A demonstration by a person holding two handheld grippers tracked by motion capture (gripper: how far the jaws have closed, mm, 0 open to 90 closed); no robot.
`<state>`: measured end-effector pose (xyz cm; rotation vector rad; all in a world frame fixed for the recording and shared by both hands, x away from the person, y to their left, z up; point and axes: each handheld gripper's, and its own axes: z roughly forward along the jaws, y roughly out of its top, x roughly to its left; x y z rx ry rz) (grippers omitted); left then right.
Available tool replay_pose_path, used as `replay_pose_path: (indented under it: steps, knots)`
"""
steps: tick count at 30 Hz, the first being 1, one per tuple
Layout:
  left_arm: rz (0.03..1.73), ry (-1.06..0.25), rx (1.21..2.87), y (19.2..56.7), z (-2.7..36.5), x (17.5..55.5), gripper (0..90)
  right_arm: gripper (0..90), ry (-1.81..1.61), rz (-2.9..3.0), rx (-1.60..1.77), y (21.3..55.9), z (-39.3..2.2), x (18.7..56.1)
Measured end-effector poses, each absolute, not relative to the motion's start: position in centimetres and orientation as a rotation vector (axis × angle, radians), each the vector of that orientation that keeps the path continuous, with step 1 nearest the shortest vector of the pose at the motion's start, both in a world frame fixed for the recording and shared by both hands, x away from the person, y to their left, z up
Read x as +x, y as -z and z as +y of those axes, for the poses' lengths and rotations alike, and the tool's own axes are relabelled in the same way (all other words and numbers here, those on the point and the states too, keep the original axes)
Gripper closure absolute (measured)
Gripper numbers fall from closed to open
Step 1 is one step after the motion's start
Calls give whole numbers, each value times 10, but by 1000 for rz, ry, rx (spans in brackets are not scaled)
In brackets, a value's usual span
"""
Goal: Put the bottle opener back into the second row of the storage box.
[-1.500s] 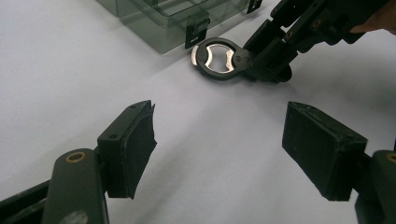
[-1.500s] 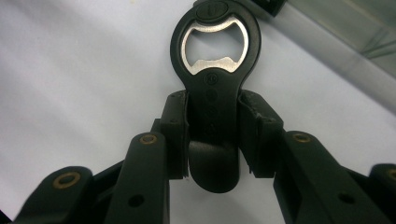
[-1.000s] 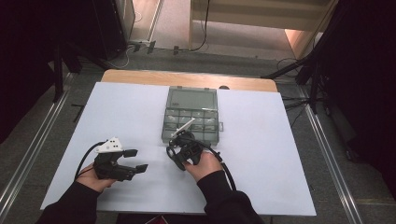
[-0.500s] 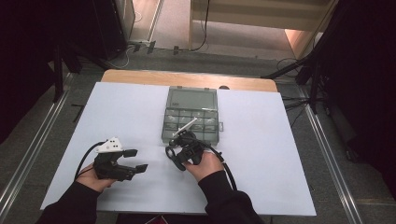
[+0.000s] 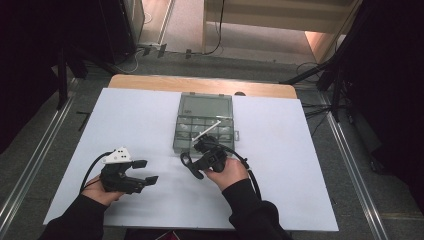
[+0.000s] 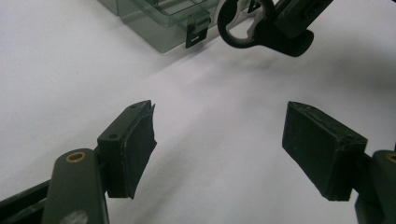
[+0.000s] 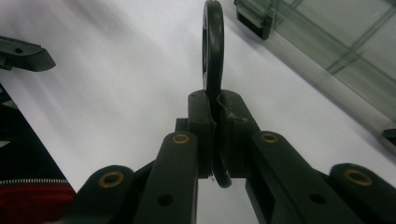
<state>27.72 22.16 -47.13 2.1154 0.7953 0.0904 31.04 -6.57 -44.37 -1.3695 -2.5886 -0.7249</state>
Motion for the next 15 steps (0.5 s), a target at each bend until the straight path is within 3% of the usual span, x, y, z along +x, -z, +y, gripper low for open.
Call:
replay_pose_path:
  steps: [15]
  knots:
    - [801,-87,2110,471,222,277,252,858,707,-2673,-1204,435,-91,316]
